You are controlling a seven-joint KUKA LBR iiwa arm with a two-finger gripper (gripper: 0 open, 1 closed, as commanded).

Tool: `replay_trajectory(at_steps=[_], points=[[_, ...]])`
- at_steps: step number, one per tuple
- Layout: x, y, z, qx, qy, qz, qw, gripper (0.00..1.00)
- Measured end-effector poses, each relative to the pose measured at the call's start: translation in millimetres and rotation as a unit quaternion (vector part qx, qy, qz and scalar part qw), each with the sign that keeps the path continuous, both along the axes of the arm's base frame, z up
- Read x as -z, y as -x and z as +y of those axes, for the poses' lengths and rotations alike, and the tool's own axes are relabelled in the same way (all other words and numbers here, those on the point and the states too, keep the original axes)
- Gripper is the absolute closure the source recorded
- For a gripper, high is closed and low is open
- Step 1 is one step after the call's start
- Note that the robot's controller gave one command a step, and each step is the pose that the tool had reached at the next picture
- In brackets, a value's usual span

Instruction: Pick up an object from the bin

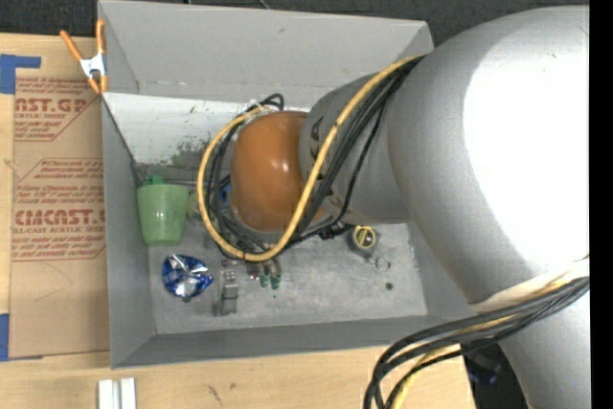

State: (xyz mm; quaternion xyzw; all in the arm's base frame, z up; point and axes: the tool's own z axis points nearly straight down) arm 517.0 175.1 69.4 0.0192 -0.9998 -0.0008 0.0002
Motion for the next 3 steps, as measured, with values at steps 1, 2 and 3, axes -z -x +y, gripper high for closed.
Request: replay_trajectory(at_steps=[1, 2, 3], points=[[0, 0.8, 35, -0.064, 0.002, 0.0, 0.9979, 0.0], [0, 1.1, 38, -0.066, 0.0, -0.0004, 0.9978, 1.0], [-132, -0.9, 50, -0.032, -0.002, -0.0048, 0.9995, 1.0]])
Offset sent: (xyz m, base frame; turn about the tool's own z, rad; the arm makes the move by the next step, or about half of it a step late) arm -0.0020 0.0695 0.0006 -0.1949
